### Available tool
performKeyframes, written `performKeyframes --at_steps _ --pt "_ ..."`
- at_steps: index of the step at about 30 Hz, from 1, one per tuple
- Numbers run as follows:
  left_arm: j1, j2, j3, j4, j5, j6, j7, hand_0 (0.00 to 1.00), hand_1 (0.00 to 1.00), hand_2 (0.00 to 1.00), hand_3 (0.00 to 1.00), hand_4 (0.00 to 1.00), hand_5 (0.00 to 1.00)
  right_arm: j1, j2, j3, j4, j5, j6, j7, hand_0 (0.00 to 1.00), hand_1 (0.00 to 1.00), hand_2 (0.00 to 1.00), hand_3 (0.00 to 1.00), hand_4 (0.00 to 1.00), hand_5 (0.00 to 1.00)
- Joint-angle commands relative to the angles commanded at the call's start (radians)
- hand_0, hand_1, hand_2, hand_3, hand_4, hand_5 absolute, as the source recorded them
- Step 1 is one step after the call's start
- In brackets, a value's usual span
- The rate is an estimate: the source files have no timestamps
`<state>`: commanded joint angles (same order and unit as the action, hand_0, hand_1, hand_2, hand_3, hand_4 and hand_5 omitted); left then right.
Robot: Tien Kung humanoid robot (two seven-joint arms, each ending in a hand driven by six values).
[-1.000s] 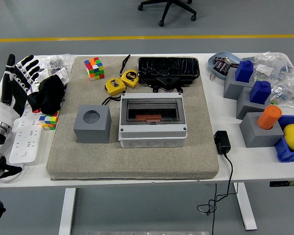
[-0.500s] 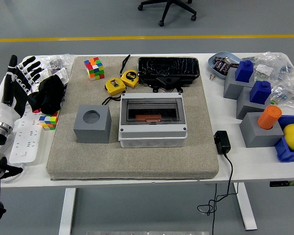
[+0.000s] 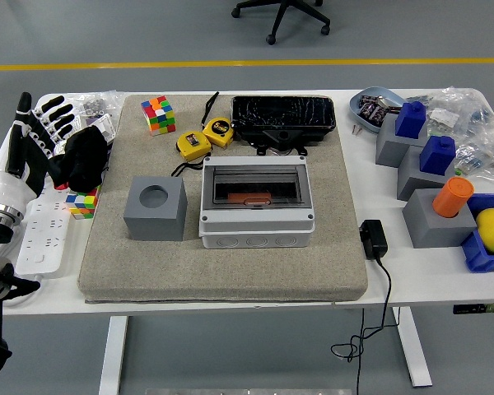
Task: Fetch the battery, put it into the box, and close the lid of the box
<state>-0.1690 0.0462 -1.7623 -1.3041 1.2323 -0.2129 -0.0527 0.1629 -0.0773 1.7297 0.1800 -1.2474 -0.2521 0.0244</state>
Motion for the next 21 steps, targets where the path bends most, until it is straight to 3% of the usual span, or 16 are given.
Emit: performKeyframes --at_steps 21 --pt "0.0 -0.003 0.0 -0.002 0.0 0.003 0.001 0.869 0.837 0.801 0.795 0.998 0.998 0.0 -0.001 -0.004 0.0 0.004 0.0 -0.003 0.942 0.908 0.868 0.862 0.998 0.998"
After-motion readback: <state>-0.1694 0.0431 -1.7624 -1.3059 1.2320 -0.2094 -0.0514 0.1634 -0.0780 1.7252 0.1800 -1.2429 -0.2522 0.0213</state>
